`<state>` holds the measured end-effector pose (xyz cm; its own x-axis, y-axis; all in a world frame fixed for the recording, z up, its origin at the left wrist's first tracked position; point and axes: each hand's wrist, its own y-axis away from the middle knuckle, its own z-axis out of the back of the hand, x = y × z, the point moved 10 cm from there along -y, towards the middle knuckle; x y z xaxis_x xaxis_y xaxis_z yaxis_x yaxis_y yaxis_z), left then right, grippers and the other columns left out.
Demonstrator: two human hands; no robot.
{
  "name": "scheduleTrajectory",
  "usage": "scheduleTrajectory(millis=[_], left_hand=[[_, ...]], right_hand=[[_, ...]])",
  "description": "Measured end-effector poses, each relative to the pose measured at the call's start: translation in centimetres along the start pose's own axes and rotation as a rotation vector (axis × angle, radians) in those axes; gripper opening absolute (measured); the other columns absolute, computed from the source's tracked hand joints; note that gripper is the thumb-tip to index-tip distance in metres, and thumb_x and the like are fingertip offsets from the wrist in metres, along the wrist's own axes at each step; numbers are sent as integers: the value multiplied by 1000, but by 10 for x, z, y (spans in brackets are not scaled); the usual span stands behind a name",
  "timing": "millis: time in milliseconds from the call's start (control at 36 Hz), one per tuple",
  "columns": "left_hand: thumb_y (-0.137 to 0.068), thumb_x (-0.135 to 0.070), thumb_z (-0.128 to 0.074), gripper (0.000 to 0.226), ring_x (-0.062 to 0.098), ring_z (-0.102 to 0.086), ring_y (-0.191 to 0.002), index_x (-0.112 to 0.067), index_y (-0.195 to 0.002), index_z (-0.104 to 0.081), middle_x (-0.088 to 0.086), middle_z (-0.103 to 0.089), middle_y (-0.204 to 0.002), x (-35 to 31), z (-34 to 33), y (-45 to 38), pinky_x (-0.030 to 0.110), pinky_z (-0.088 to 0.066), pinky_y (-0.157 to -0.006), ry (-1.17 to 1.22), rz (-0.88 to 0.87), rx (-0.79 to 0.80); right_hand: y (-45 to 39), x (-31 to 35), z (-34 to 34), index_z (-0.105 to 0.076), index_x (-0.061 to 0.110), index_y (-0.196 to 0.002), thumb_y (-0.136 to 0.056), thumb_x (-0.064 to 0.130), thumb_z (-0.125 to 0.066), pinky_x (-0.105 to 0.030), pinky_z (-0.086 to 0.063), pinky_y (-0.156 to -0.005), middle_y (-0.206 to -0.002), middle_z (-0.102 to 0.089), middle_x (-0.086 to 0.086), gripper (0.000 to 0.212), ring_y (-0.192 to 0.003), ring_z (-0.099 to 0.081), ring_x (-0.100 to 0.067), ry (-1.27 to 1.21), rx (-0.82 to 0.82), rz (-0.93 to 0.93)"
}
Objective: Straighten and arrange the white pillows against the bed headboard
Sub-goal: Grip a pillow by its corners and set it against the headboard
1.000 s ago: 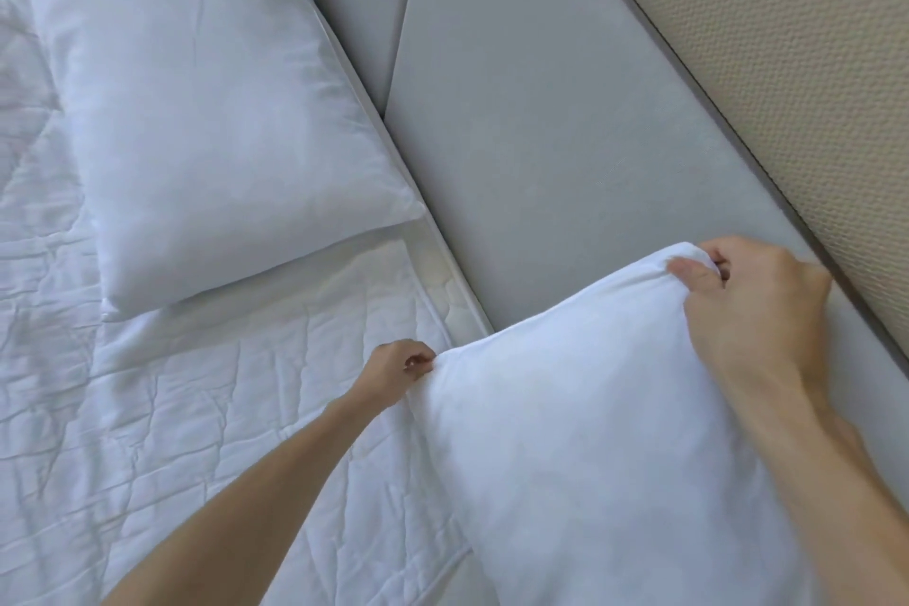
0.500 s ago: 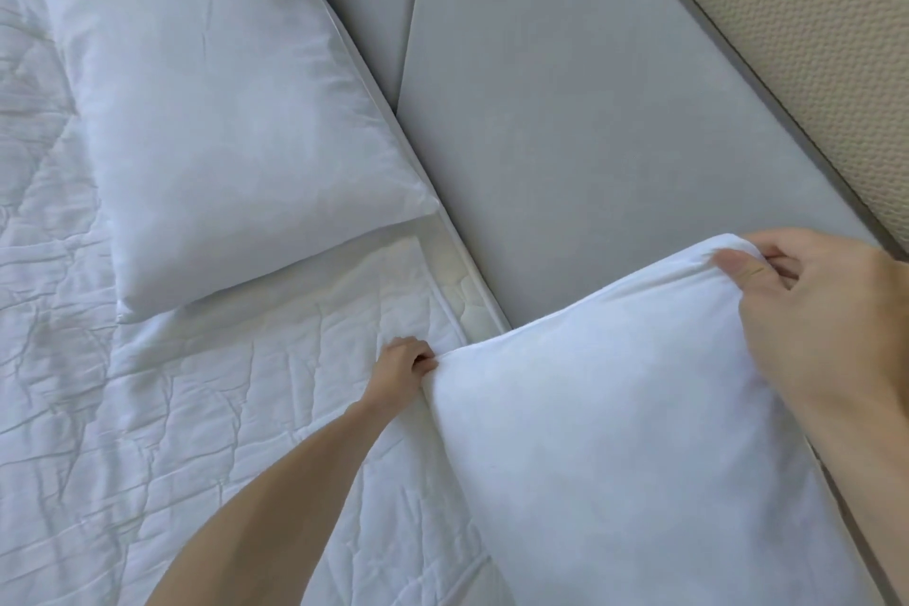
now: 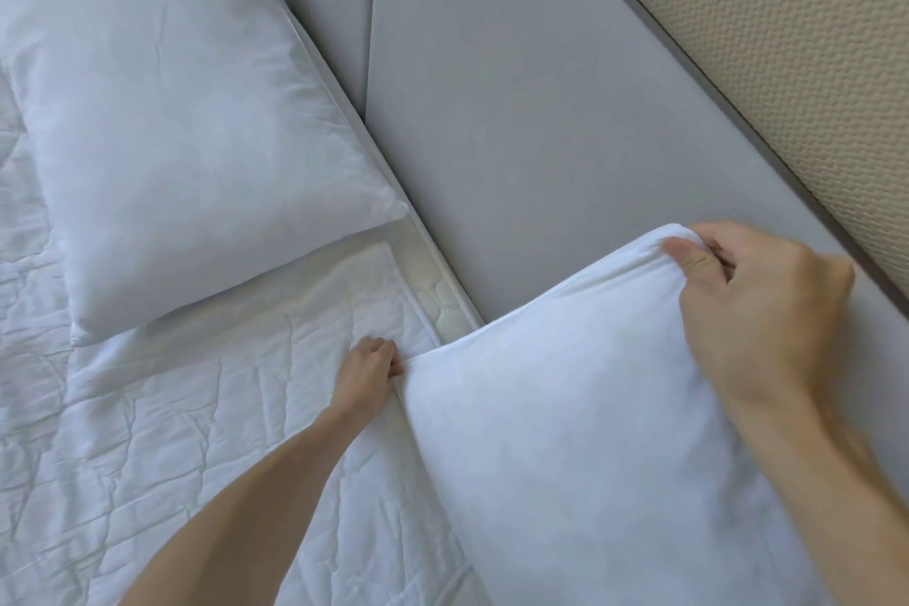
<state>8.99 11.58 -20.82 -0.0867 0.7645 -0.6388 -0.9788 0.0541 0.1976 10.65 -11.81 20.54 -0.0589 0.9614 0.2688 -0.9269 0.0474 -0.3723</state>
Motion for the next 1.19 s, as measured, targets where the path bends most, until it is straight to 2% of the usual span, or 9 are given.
scheduleTrajectory(millis=[56, 194, 306, 472, 556, 639, 861, 1056, 1194], left_hand=[[-80, 5, -63, 16, 20, -51, -81, -9, -72, -59, 6, -61, -81, -3, -2, -2, 21, -35, -66, -41, -16, 22], [-85, -1, -53, 14, 27, -57, -97, -10, -81, -63, 7, -60, -93, -7, -8, -16, 32, -46, -79, -96, 36, 289], [-92, -11, -54, 21, 22, -58, -105, -16, -105, -69, 4, -63, -106, -33, 16, -33, 31, -48, -91, -78, 19, 411], [-95, -24, -60, 24, 9, -62, -95, -8, -109, -71, -4, -70, -102, -186, 123, -42, 30, -49, -94, 542, -231, 389], [-88, -41, -65, 36, 9, -60, -113, -25, -119, -67, -12, -70, -114, -269, 166, -26, 27, -45, -101, 623, -416, 482], [-81, -31, -75, 35, 10, -61, -107, -25, -115, -68, -7, -70, -111, -330, 181, -15, 21, -48, -92, 582, -524, 530], [-74, -9, -77, 9, -10, -54, -66, -12, -82, -75, -3, -69, -78, -381, 194, -8, 2, -37, -65, 107, -671, 271], [-78, 2, -68, 9, 11, -51, -74, -7, -79, -71, -2, -63, -78, -379, 206, 3, 5, -35, -66, 53, -666, 51], [-75, 7, -67, 12, 16, -52, -73, -4, -77, -72, 6, -65, -78, -371, 210, 9, 2, -35, -67, 94, -643, -88]], right_hand=[[0, 0, -1, -72, 3, -84, -91, 17, -67, -30, -17, -57, -62, -66, -20, 17, -54, -47, -33, 5, -8, -4], [1, -2, 0, -71, 8, -84, -90, 22, -70, -23, -33, -59, -62, -63, -3, 15, -65, -64, -32, -90, 30, -43], [15, -11, 15, -71, 16, -88, -86, 24, -73, -16, -52, -73, -75, -68, 11, 8, -75, -71, -12, -219, 38, -78], [53, -46, 19, -72, 22, -95, -77, 24, -81, -31, -56, -90, -91, -75, 12, 20, -88, -72, -3, -436, 136, -296], [68, -55, 21, -71, 26, -95, -74, 27, -83, -27, -56, -83, -91, -72, 16, 24, -83, -70, -3, -363, 183, -320], [81, -55, 27, -72, 19, -95, -76, 29, -81, -37, -57, -73, -86, -69, 9, 24, -75, -67, -11, -151, 181, -227], [141, -102, 26, -70, 25, -88, -72, 57, -75, -40, -54, -72, -81, -65, 8, 36, -79, -62, -18, 23, 287, -451], [160, -114, 42, -59, 14, -67, -84, 23, -76, -33, -40, -61, -61, -53, 7, 26, -64, -50, -19, -3, 188, -512], [159, -107, 52, -61, 16, -77, -86, 23, -74, -39, -49, -68, -79, -59, 2, 17, -76, -56, -22, -13, 27, -486]])
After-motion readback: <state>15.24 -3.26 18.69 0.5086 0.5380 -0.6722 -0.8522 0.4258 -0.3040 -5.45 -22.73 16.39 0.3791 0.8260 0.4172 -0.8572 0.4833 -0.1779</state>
